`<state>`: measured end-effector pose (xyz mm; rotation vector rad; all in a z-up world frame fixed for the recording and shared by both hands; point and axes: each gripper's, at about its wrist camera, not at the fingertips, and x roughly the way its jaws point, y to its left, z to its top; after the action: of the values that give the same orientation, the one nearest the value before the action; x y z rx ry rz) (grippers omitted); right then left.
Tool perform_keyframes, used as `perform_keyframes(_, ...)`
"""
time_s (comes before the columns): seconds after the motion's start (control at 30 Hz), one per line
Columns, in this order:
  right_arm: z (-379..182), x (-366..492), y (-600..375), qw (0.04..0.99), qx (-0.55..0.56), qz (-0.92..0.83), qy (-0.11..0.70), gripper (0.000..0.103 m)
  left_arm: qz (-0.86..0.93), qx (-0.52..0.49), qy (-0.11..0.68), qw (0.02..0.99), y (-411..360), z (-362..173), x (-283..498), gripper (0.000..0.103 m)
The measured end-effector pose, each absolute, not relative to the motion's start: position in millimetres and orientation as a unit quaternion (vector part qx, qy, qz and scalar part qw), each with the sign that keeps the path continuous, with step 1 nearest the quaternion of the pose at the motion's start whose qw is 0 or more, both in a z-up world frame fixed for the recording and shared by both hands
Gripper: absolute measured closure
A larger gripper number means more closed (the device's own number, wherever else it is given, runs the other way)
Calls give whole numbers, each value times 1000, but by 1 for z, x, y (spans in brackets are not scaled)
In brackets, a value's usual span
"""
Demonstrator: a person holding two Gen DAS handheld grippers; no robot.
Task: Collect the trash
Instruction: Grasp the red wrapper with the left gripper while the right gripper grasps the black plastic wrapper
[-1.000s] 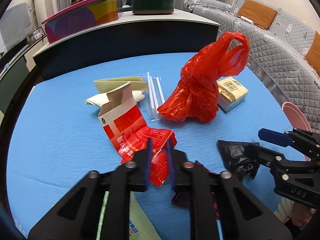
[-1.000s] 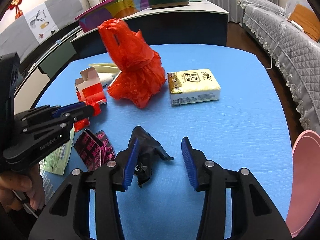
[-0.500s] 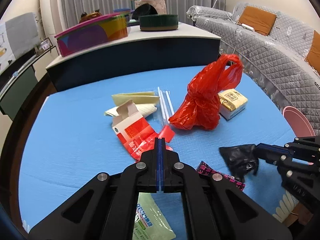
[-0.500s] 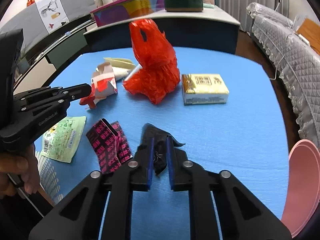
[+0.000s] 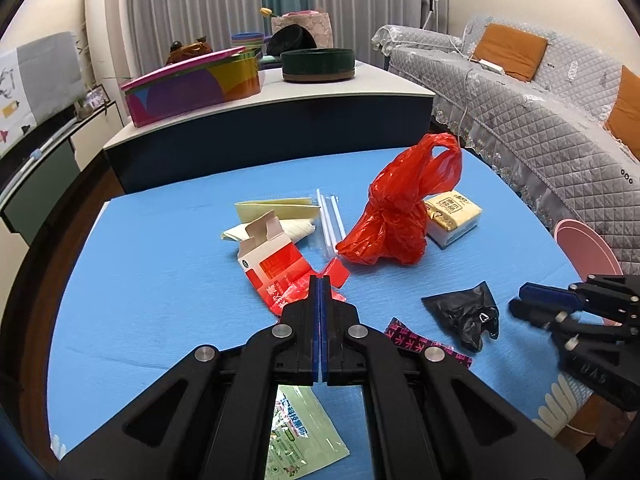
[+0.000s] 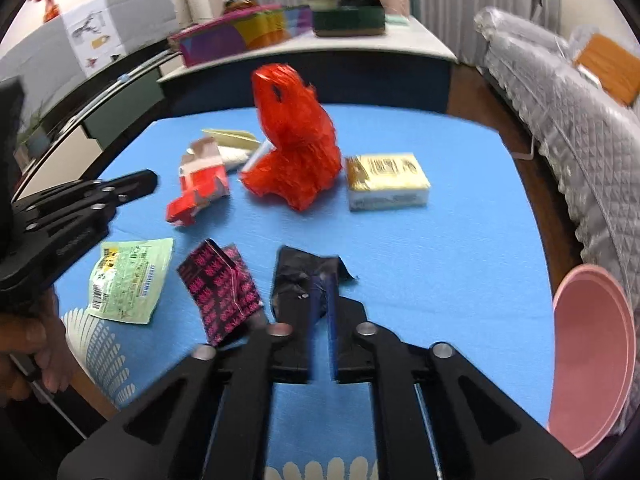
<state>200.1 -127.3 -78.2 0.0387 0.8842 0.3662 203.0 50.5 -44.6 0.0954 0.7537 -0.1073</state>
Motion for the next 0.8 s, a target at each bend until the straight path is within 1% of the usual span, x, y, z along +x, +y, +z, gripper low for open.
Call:
perform_keyframes(0.03,-81,201,-129,885,26,177,429,70,-53,47,367,928,50,-44,202,103)
perform_keyframes(0.3,-98,212,-125,873,43,179,452,70,-48,47,363,929,56,-43,198,103)
perform_keyframes(0.4,-104,212,-119,870,35,182,457,81,-46,46,362,930,59,-43,198,103)
perform_keyframes(0.53,-101,208,-116,876,23,182,446,89,-43,43,359,932,60,-42,196,103)
perform_keyframes(0.8,-75,195,-130,898,22,167,407,90,-49,43,347,936,51,-36,189,103)
